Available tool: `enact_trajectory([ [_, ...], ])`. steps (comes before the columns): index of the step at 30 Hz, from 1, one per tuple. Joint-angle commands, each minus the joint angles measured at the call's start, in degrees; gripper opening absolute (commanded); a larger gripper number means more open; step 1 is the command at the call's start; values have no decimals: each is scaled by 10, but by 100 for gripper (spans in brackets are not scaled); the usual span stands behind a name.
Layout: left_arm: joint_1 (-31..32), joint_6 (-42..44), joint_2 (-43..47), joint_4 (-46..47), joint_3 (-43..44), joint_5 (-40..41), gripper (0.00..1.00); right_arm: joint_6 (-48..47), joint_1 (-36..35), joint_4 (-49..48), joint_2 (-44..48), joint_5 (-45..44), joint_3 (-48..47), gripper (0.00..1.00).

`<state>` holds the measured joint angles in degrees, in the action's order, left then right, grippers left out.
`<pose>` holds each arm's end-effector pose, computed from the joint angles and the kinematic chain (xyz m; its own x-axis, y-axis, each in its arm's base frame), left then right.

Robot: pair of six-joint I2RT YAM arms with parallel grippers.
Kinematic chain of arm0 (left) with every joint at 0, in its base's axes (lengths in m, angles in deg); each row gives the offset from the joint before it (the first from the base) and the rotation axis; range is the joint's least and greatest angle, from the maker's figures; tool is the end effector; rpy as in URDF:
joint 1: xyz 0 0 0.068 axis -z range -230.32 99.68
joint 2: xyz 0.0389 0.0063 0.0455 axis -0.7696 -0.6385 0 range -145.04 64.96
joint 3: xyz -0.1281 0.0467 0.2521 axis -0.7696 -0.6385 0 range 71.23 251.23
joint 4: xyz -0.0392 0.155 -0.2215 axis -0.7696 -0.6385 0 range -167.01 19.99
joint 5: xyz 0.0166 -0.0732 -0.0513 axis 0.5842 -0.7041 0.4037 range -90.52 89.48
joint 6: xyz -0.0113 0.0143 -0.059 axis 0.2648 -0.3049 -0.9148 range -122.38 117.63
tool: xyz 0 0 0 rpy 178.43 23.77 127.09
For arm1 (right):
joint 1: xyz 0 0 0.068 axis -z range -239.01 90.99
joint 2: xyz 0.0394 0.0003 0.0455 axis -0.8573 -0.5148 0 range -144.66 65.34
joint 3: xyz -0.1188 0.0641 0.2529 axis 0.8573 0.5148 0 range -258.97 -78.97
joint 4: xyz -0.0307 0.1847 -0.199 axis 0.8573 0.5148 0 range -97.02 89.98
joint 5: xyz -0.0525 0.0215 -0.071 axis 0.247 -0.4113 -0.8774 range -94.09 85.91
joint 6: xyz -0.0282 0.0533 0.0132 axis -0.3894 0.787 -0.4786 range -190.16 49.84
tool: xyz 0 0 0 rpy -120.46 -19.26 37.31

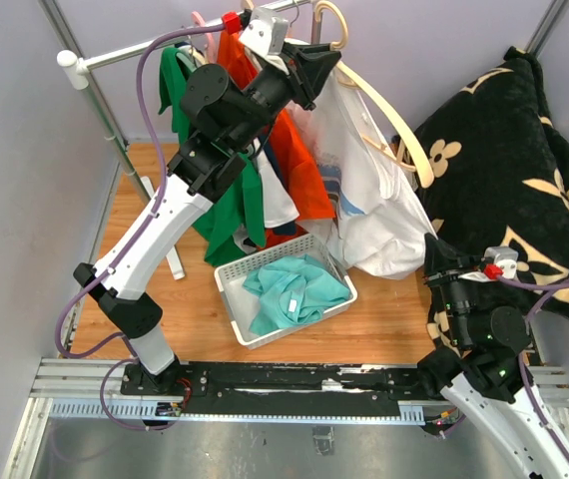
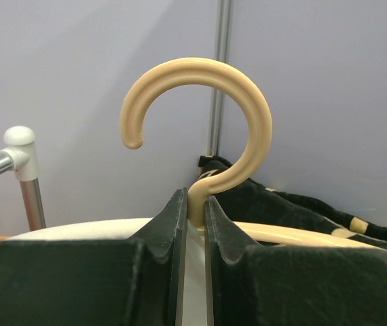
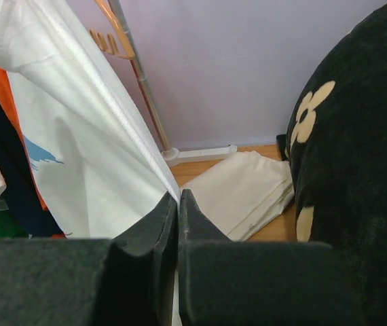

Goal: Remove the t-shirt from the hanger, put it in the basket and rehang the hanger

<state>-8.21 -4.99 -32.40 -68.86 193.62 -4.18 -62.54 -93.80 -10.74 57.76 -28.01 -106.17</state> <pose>0.2738 -0.2514 0.6059 0.2944 -0.3275 -0.8978 0.7258 0.6877 -0.0129 0.0713 0.0263 0.3394 0.2940 0.3518 -0.8887 -0.2569 0.9246 0.2811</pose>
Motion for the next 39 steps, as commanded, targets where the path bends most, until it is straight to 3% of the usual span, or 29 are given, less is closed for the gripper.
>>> enact_trajectory([
  [1, -12, -5, 18, 69, 30, 9, 1, 25, -7, 27, 10, -27, 17, 1],
  [5, -12, -9, 27, 77, 7, -2, 1, 28, -7, 30, 8, 0, 20, 5],
  [10, -12, -8, 46, 90, -43, -14, 1, 6, -8, 32, -5, 8, -6, 40],
  [14, -12, -9, 73, 107, -98, -25, 1, -22, -7, 23, -20, 0, -35, 51],
  [26, -1, -4, 98, 119, -205, -59, 0, -117, -8, -12, -80, 54, -165, 64],
  [39, 42, 9, 58, 101, -202, -40, 1, -141, -7, -12, -169, 208, -284, 70],
])
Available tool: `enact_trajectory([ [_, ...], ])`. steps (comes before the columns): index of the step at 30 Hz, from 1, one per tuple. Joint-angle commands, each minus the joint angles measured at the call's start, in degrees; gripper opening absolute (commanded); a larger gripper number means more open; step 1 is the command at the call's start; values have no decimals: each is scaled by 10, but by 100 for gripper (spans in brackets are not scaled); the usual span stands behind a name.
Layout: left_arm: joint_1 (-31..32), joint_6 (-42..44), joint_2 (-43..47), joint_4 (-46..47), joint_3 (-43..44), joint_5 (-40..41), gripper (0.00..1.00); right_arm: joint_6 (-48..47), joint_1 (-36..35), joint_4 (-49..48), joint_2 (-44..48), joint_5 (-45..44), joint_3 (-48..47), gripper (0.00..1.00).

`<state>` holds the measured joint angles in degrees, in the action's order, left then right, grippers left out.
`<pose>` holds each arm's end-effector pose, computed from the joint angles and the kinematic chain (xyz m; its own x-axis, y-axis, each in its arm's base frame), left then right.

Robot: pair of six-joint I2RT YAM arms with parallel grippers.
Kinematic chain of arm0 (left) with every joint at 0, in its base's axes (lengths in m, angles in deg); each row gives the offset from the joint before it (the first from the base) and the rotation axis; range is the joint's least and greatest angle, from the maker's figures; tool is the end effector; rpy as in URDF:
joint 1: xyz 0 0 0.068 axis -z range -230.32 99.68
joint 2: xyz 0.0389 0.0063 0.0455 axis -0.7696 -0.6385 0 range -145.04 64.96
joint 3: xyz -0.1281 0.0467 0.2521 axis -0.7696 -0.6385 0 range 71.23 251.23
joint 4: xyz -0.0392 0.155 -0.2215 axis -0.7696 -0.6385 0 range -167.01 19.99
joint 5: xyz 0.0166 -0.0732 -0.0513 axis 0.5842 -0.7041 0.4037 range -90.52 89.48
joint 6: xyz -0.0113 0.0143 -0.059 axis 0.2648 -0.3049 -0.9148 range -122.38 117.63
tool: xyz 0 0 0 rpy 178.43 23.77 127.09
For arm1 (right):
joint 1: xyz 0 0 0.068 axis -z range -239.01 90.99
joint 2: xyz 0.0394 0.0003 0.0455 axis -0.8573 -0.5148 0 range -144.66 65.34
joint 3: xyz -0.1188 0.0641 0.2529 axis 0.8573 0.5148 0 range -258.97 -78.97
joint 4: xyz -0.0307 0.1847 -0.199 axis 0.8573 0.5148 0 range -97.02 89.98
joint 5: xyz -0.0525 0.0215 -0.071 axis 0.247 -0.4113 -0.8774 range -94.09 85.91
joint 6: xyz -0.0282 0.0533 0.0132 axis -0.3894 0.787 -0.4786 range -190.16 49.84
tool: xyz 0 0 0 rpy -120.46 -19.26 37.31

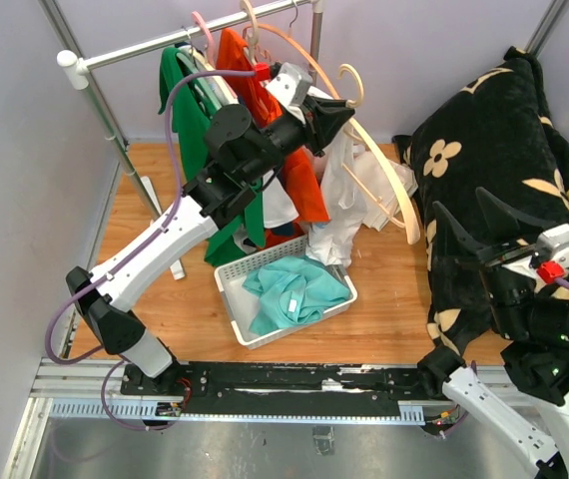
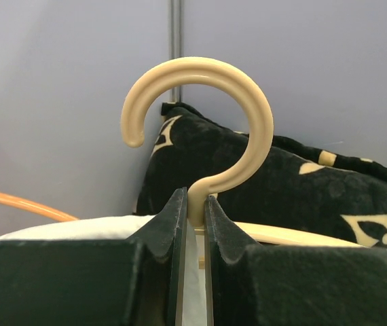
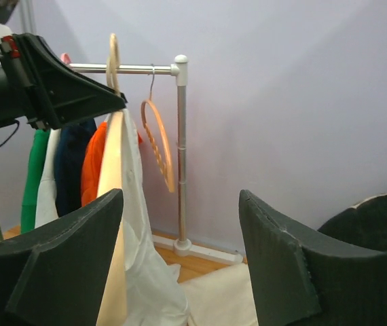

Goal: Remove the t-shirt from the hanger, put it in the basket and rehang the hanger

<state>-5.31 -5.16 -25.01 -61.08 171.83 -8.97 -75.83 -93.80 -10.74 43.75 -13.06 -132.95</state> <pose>0.2603 -0.2700 0.5384 0.1975 -0.2657 -0.9436 0.8080 0.5892 0.0032 0.0400 0.0187 0.4753 0.5272 0.2474 -0.8129 -0.4100 0.9120 0.0117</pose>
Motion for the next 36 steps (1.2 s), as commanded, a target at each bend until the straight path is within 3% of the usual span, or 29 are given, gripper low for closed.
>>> enact_trajectory([
  [1, 16, 13, -18, 20, 18, 10, 0, -4, -7, -17, -35, 65, -18, 70],
  [23, 47, 28, -41, 6, 54, 34, 0, 44, -7, -32, -90, 55, 25, 67],
  [36, 53, 27, -37, 9, 52, 35, 1, 41, -7, -42, -86, 41, 42, 45],
])
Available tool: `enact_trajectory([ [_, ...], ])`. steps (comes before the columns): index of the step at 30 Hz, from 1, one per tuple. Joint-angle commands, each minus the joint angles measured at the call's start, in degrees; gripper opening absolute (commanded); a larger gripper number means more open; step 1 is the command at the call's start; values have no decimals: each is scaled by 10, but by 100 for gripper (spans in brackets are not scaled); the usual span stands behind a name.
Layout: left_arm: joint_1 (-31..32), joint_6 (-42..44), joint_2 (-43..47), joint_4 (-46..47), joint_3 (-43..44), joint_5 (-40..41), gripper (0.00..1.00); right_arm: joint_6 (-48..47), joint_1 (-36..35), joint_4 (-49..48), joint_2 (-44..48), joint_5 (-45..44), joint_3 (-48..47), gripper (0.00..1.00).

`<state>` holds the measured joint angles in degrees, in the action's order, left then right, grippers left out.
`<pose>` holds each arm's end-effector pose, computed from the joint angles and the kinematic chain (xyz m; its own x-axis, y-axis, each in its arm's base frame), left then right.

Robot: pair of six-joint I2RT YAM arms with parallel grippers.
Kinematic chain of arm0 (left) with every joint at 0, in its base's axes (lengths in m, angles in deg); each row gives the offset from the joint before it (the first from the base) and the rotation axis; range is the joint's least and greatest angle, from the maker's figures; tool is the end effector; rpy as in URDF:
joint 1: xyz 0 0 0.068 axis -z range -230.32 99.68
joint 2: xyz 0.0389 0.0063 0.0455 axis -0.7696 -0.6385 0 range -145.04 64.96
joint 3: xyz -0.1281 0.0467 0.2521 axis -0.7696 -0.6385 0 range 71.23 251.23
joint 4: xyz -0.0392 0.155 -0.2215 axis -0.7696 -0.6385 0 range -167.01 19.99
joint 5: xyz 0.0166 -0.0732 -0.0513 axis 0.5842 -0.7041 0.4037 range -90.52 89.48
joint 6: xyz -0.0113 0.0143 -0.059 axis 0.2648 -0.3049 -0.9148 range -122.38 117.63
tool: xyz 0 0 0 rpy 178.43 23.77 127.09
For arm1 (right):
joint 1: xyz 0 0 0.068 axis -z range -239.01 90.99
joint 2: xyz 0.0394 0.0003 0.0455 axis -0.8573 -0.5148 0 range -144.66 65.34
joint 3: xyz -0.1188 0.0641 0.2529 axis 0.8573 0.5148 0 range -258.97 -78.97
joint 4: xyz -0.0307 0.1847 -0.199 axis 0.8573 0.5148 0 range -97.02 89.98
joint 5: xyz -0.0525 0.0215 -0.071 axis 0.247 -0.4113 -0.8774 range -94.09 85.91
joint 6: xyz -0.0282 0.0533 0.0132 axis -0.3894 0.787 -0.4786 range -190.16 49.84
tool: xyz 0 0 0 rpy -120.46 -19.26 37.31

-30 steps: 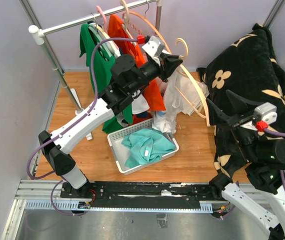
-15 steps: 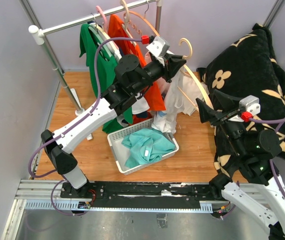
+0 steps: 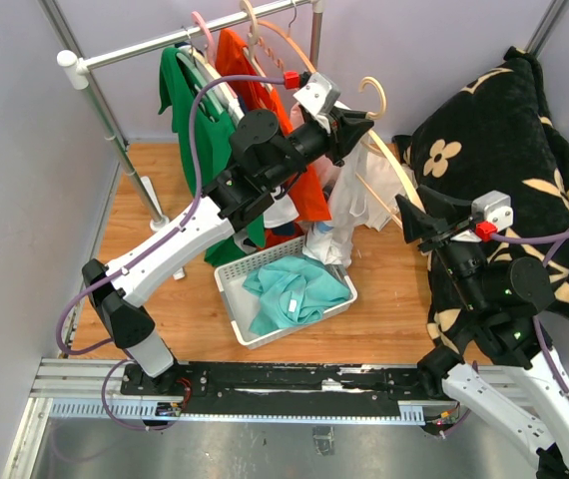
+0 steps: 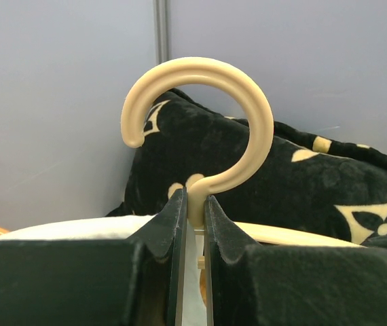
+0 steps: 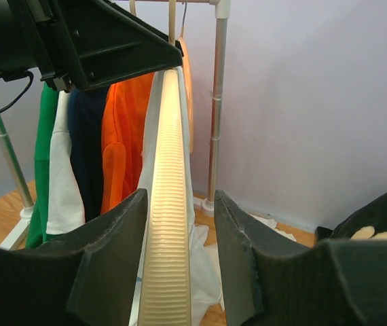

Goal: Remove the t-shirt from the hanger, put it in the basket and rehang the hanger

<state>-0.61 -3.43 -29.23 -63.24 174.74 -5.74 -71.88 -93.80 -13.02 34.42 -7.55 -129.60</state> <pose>0.2557 -0.3081 0.5252 0.1640 -0.2220 -0.9612 0.8193 0.5734 0.0074 0.0937 0.0615 0.4521 0.3719 0.2220 -0.9013 -0.5138 0.8579 -0.0008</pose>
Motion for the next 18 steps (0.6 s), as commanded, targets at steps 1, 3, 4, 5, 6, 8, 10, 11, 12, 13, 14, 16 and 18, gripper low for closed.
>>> enact_trajectory([
  [1, 6, 10, 5, 31, 23, 2, 0, 1, -8, -21, 7, -16, 9, 42],
  [3, 6, 10, 6, 31, 22, 2, 0, 1, -8, -23, 9, -17, 11, 36],
  [4, 6, 10, 6, 30, 21, 1, 0, 1, -7, -24, 9, -17, 12, 33],
  [5, 7, 10, 6, 31, 21, 1, 0, 0, -8, -25, 10, -18, 12, 30],
  [6, 7, 10, 7, 31, 21, 1, 0, 0, -8, -26, 10, -19, 12, 27],
  [8, 7, 10, 7, 30, 21, 0, 1, 0, -7, -27, 10, -20, 12, 24],
  [10, 8, 9, 8, 32, 20, -1, 0, 0, -8, -28, 9, -19, 11, 21],
  [11, 8, 8, 8, 32, 20, -2, 1, 1, -7, -28, 9, -17, 11, 19],
  [12, 8, 9, 9, 32, 20, -2, 1, 0, -7, -28, 9, -17, 11, 16],
  [13, 8, 9, 9, 32, 20, -1, 1, 0, -8, -26, 9, -16, 11, 12],
  [14, 8, 9, 9, 32, 20, -1, 1, 0, -7, -27, 10, -16, 11, 9],
  [16, 8, 10, 9, 32, 20, 0, 1, 0, -8, -30, 12, -15, 12, 4],
  [18, 8, 9, 8, 33, 21, 3, 2, 0, -8, -34, 14, -15, 14, 2],
])
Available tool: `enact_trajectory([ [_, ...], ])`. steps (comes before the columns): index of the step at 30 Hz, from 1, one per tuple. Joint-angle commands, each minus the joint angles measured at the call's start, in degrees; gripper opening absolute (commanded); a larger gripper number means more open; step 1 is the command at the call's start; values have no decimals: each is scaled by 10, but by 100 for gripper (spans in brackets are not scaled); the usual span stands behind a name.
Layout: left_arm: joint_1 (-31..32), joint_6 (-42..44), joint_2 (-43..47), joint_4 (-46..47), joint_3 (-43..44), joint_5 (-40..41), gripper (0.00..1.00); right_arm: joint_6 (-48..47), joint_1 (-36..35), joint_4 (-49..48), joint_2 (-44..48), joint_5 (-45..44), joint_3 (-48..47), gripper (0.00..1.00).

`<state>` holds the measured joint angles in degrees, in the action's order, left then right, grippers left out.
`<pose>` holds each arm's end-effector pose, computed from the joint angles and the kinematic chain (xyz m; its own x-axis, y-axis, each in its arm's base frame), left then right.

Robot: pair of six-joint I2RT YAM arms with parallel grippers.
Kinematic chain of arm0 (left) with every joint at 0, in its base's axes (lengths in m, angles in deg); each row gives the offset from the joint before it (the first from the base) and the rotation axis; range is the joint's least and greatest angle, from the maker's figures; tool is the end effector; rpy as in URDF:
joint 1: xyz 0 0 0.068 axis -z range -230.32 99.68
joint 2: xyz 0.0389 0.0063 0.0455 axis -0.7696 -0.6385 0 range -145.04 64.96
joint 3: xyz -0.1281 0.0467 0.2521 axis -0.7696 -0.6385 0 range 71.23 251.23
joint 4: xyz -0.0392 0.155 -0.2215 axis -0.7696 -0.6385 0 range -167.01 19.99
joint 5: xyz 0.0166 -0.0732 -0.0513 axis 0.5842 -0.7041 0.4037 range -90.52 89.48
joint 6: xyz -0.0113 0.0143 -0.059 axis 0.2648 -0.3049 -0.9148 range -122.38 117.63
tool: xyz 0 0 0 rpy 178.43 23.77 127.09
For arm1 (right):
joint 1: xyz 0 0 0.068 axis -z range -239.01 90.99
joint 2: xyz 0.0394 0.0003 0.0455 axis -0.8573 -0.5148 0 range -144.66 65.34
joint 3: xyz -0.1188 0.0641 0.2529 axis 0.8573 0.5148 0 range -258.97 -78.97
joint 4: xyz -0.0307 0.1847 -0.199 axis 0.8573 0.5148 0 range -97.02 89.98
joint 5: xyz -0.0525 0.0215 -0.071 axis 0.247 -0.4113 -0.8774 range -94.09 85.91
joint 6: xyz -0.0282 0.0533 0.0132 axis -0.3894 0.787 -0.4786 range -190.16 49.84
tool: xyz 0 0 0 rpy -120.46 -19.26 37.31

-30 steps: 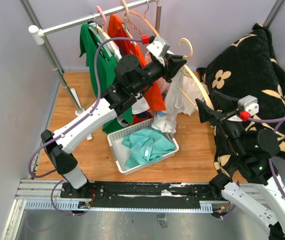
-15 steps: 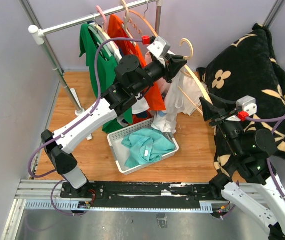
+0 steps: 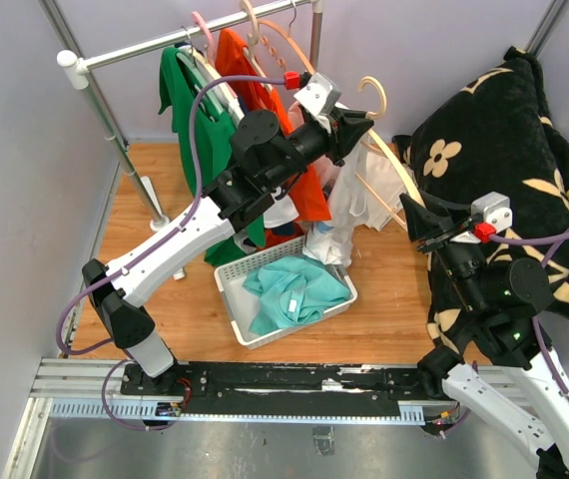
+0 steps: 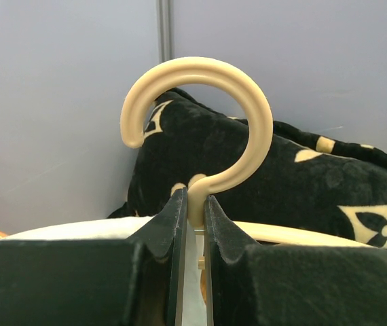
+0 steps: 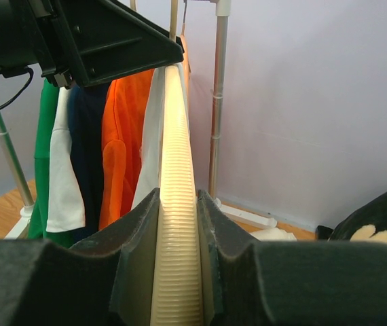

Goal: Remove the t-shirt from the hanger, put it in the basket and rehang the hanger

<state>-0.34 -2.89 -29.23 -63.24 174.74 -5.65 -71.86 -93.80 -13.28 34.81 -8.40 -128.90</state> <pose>0.2543 -0.3093 0.5252 0.1707 -0.2174 -0.9610 0.8195 0.5728 0.0160 0.0939 0.0608 0.4492 0.3708 0.2216 -0.9019 -0.5024 0.8646 0.0059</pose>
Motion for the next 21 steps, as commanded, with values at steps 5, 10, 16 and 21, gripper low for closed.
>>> enact_trajectory([
  [5, 6, 4, 8, 31, 25, 3, 23, -2, -7, -53, 24, -12, 16, 1],
  [10, 6, 6, 9, 28, 23, 4, 45, -9, -7, -67, 29, -15, 19, 1],
  [16, 6, 5, 38, 32, -16, 8, 57, -21, -7, -74, 31, -21, 18, 1],
  [21, 6, 3, 96, 52, -91, 27, 59, -32, -7, -81, 35, -25, 16, 1],
])
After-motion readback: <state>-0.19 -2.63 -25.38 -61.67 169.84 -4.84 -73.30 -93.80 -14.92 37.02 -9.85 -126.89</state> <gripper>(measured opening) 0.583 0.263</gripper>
